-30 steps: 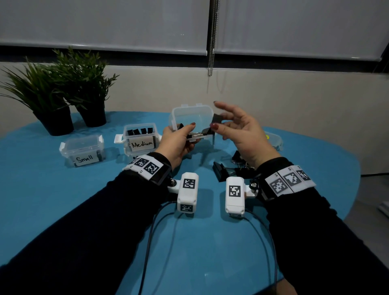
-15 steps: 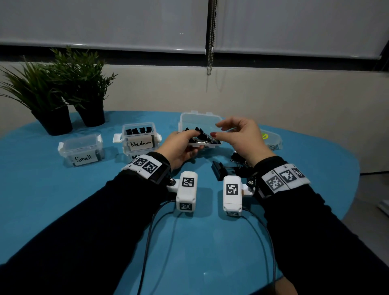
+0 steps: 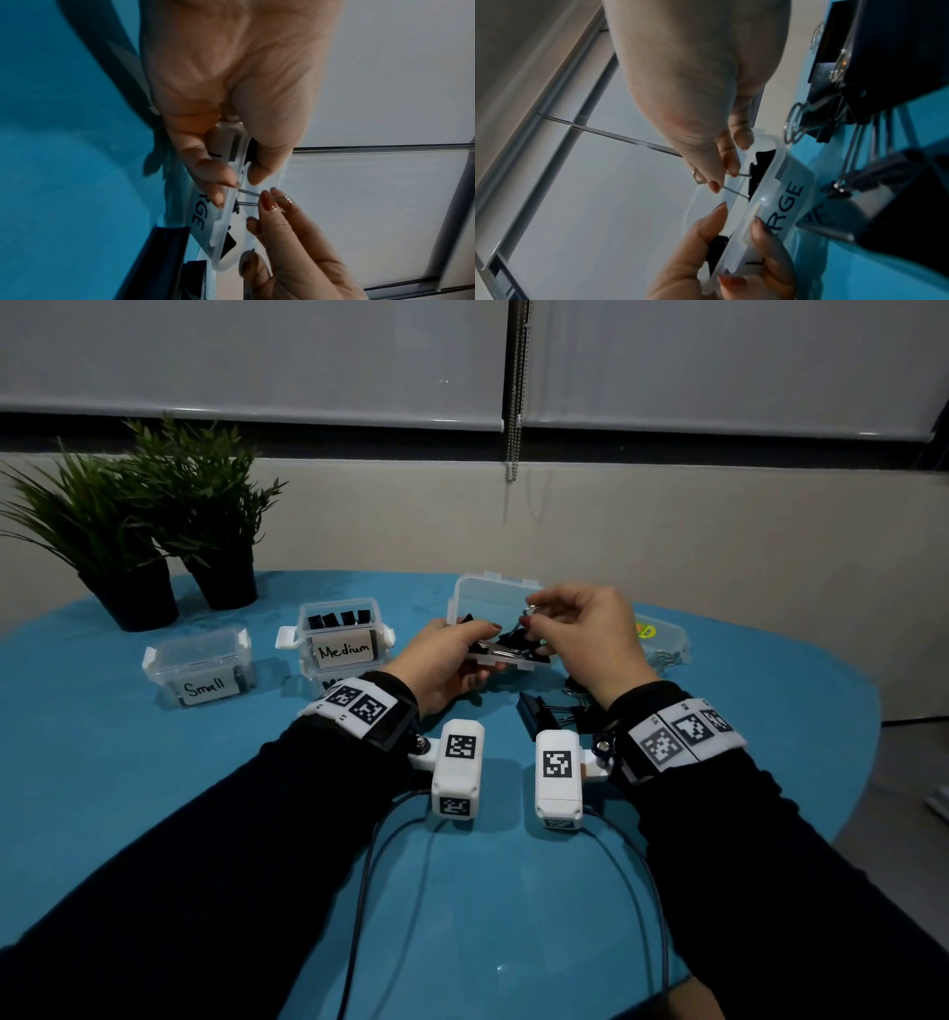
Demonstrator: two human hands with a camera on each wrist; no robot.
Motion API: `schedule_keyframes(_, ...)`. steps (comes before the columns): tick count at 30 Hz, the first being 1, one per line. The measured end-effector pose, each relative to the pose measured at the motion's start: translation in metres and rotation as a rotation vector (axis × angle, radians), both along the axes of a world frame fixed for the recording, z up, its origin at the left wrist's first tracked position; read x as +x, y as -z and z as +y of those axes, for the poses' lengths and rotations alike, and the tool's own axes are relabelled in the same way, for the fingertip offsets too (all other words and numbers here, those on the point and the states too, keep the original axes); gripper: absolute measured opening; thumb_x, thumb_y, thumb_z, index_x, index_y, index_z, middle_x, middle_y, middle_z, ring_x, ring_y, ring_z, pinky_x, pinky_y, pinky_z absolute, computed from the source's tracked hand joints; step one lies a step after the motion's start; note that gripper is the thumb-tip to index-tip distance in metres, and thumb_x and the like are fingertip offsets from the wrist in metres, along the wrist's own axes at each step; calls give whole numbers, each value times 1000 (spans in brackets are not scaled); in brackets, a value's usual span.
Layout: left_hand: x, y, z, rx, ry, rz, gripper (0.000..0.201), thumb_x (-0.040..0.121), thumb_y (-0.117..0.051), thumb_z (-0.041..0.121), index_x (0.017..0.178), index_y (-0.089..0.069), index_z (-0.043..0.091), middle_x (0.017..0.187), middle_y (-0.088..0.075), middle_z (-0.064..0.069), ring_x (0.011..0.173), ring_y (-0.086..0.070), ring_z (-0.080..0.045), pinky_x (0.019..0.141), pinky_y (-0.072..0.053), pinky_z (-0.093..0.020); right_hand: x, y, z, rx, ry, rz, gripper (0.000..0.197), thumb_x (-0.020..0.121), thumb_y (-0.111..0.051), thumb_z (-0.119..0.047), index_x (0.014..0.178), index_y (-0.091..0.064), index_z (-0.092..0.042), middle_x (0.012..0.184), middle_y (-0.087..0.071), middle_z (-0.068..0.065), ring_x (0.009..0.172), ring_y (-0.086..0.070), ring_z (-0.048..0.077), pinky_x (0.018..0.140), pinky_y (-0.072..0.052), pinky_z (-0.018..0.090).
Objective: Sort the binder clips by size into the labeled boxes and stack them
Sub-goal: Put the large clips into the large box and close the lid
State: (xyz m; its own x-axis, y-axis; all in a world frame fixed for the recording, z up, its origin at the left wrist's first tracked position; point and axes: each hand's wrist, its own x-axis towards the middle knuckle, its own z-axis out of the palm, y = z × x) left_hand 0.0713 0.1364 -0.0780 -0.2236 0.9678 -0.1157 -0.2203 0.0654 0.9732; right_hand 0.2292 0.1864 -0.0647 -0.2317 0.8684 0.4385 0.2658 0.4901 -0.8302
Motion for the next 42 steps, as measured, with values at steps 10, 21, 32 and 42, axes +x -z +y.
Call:
schedule_keyframes(10,3,-2,-5,20,114,44,12,97,-61,15,108,-60,10,79,-72,-9,62,-69,-18,39,-45,-18,4,-5,-6,156,35,-256,12,87,-76,-17,98,-80,-17,78,-63,-7,67,-51,3,61,-37,13)
schedule_keyframes(21,10,-1,-6,40,157,9,39,96,-67,27,124,-56,3,94,-68,-15,69,-70,-20,42,-49,-18,2,-10,2,228,55,-586,23,95,-66,-22,114,-77,-29,92,-69,6,91,-63,25,78,-47,32)
schedule_keyframes(32,7,3,-1,61,-8,-28,48,93,-72,29,127,-53,0,95,-69,-15,65,-70,-19,44,-51,-20,0,-14,-16,134,61,-843,39,101,-52,-30,139,-52,-23,133,-64,1,129,-52,27,110,-34,43)
schedule_keyframes(42,5,3,-1,89,-24,-111,35,93,-72,25,111,-51,3,84,-63,-10,68,-72,-19,56,-60,-25,2,-25,-26,47,-3,-920,42,96,-43,-15,126,-65,-34,146,-43,8,147,-21,19,114,-15,49)
